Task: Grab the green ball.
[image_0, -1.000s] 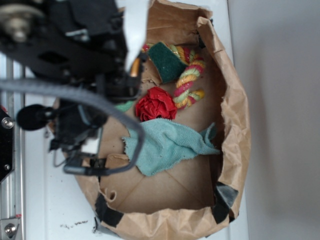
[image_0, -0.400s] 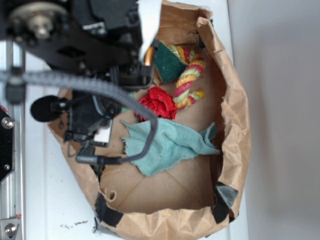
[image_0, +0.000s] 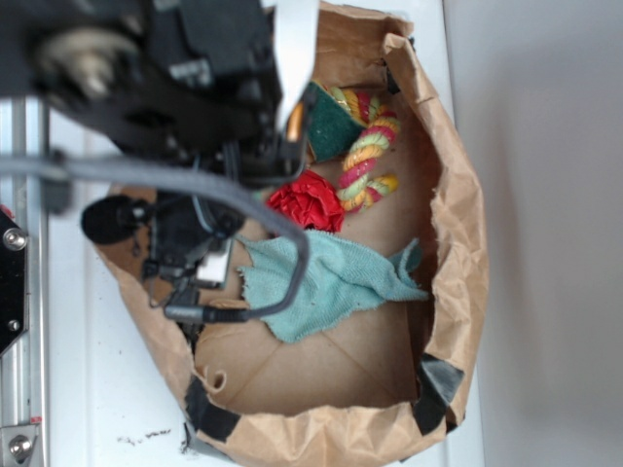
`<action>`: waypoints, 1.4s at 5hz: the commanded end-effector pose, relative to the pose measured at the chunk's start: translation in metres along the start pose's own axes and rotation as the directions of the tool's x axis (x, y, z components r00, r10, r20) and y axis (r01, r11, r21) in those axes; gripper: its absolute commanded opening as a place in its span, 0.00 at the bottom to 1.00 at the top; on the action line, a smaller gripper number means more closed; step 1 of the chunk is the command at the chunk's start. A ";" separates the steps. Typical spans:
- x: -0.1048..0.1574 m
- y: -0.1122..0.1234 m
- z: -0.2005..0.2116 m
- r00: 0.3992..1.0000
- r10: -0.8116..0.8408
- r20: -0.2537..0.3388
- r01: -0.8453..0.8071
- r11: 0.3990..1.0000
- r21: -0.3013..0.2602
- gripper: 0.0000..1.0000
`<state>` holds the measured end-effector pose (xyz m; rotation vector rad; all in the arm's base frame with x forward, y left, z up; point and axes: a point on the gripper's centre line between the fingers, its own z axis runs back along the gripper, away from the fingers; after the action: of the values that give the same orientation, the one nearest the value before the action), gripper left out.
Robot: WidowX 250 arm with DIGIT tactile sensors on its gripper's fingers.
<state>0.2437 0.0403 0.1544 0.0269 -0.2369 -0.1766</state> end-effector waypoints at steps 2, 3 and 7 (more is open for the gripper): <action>0.011 -0.004 -0.059 1.000 -0.018 0.014 0.017 0.996 0.091 1.00; 0.013 -0.003 -0.065 1.000 -0.014 -0.003 0.014 0.995 0.098 1.00; 0.011 -0.005 -0.068 0.999 -0.033 -0.029 0.037 0.988 0.149 1.00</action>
<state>0.2637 0.0367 0.0801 0.1808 -0.1963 -0.1831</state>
